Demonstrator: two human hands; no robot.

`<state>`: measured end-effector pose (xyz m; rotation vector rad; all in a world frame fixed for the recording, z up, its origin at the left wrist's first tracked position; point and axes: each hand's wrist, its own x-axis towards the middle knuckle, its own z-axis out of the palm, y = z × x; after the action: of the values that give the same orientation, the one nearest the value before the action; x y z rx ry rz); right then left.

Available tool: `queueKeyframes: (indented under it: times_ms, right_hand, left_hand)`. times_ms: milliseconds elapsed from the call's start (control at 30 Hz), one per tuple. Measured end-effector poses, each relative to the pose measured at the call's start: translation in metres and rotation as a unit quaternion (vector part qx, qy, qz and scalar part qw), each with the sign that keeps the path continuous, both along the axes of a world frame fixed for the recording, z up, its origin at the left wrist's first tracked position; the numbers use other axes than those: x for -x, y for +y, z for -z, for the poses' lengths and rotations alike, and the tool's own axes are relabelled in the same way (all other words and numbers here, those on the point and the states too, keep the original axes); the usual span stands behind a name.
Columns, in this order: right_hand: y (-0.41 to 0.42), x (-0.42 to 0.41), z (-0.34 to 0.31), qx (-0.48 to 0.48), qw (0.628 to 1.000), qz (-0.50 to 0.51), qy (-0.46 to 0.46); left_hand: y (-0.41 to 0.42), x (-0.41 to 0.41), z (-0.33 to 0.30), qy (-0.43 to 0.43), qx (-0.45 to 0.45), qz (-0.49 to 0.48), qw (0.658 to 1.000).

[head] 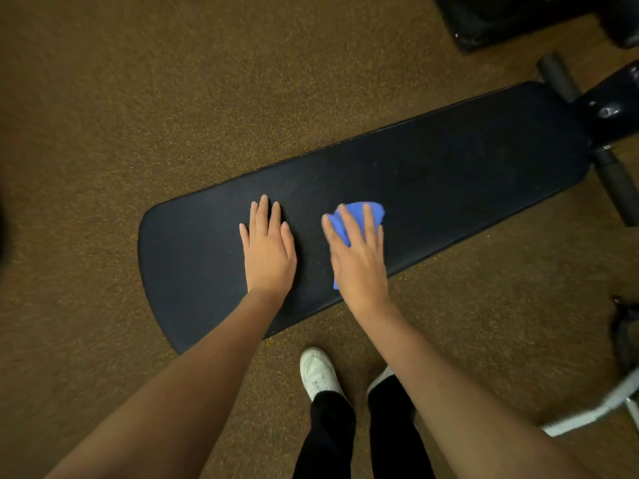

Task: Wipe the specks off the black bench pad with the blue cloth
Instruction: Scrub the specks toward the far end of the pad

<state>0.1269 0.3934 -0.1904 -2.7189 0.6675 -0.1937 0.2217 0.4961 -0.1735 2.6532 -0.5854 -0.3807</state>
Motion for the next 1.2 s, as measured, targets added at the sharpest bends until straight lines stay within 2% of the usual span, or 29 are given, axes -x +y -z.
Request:
queueKeyframes:
  times_ms: [100,167,267,467,633,800,867,1000,1133,1200]
  right_hand:
    - [-0.015,-0.002,0.004,0.029,0.987,-0.159,0.006]
    - [-0.035,-0.015,0.006,0.036,0.978,-0.205,0.005]
    - [-0.062,-0.039,0.001,0.019,0.987,-0.156,0.015]
    - [-0.078,-0.034,-0.022,-0.143,0.987,-0.076,-0.002]
    - [-0.112,0.017,-0.033,-0.128,0.991,0.013,0.019]
    - [-0.14,0.053,-0.031,-0.132,0.988,0.034,0.07]
    - [-0.15,0.06,-0.031,-0.142,0.986,0.042,0.076]
    - [-0.161,0.064,-0.029,-0.15,0.983,0.053,0.093]
    - [-0.161,0.062,-0.027,-0.156,0.981,0.066,0.098]
    - [-0.159,0.062,-0.026,-0.146,0.982,0.064,0.104]
  left_hand:
    - [0.0,0.001,0.001,-0.001,-0.001,-0.003,1.0]
    - [0.0,0.001,0.002,-0.001,-0.005,0.001,1.0]
    - [-0.002,0.0,0.001,0.003,-0.011,-0.002,1.0]
    - [-0.036,0.009,-0.012,0.004,0.036,-0.019,0.999]
    - [-0.104,0.028,-0.017,0.043,0.08,-0.01,0.996]
    - [-0.15,0.036,0.005,0.001,-0.025,-0.042,0.999]
    - [-0.16,0.031,0.01,-0.034,-0.033,-0.042,0.998]
    - [-0.179,0.021,0.015,-0.048,-0.022,0.078,0.995]
    - [-0.164,0.038,0.016,-0.079,-0.028,0.25,0.965]
    - [-0.142,0.036,0.019,-0.101,-0.034,0.266,0.958]
